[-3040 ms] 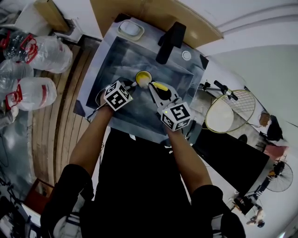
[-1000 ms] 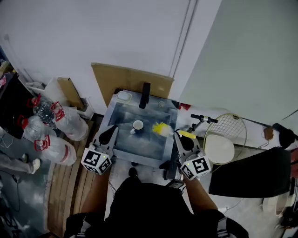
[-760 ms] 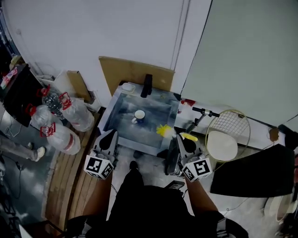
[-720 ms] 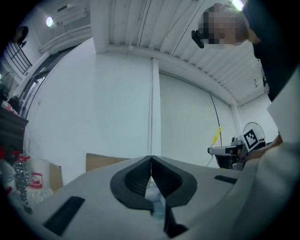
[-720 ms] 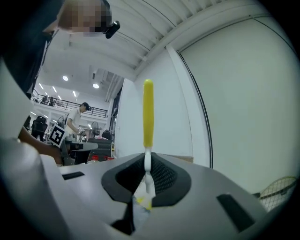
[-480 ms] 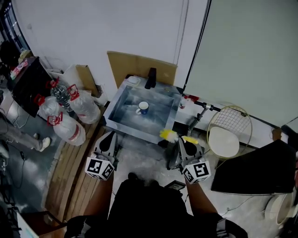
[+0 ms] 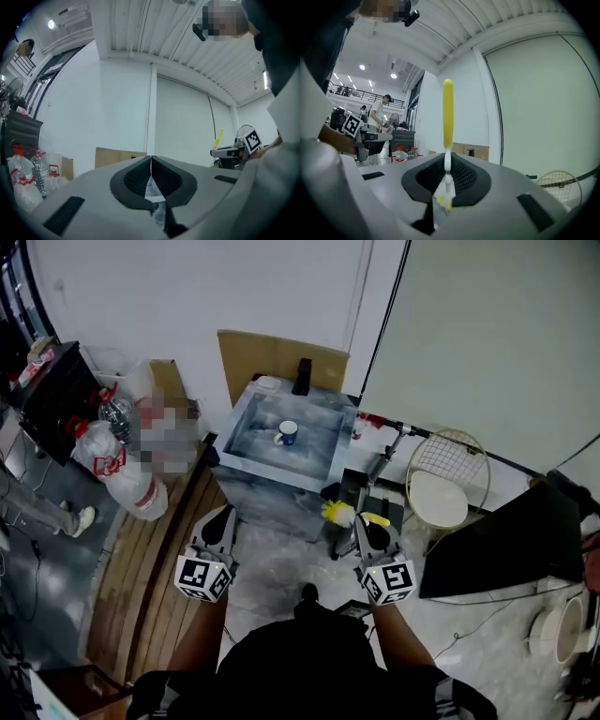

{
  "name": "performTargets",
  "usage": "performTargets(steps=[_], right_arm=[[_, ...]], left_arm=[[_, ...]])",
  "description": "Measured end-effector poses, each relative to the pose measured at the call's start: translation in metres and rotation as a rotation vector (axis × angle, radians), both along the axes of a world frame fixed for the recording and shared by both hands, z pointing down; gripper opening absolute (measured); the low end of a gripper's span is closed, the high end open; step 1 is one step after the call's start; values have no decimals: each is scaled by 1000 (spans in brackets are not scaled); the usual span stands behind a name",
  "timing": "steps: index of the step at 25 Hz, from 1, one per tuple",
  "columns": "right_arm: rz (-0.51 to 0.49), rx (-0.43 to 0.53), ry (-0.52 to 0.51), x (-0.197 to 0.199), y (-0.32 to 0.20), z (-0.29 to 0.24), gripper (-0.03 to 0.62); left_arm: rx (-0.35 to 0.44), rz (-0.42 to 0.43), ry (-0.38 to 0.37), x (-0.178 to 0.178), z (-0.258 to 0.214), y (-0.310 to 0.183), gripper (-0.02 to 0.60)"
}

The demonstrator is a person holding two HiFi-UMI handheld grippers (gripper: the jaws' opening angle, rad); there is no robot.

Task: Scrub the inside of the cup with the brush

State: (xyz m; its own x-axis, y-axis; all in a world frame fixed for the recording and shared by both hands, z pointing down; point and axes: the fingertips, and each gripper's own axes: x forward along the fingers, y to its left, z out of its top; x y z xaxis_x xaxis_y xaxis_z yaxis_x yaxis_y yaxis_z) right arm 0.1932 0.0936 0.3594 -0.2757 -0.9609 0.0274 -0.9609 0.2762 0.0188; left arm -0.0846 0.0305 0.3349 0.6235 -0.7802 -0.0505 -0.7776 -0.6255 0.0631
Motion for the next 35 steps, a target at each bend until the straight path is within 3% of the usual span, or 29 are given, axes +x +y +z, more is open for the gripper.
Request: performTargets(steps=[6,11,15,21,26,35], right_arm=[[5,-3,-103,-73,85,2,40],[-9,-3,-56,-113,141,2,40],[-20,0,-47,-123,173,-6,40],[-63,14,-51,-115,211,-12,40],[-80,-16,-59,-80,259,-3,40],[-134,-54,-80,-39,340,26,40]], left_arm=[[-51,69,3,-44,26,76,20],[-93,107,56,-67,35,134,20],[-76,128,29,-69,33,172,20],[-52,131,-10,-52,19,222,20],[-62,139,-8,-24,9,268,20],[-134,143,1,33,48,349,20]])
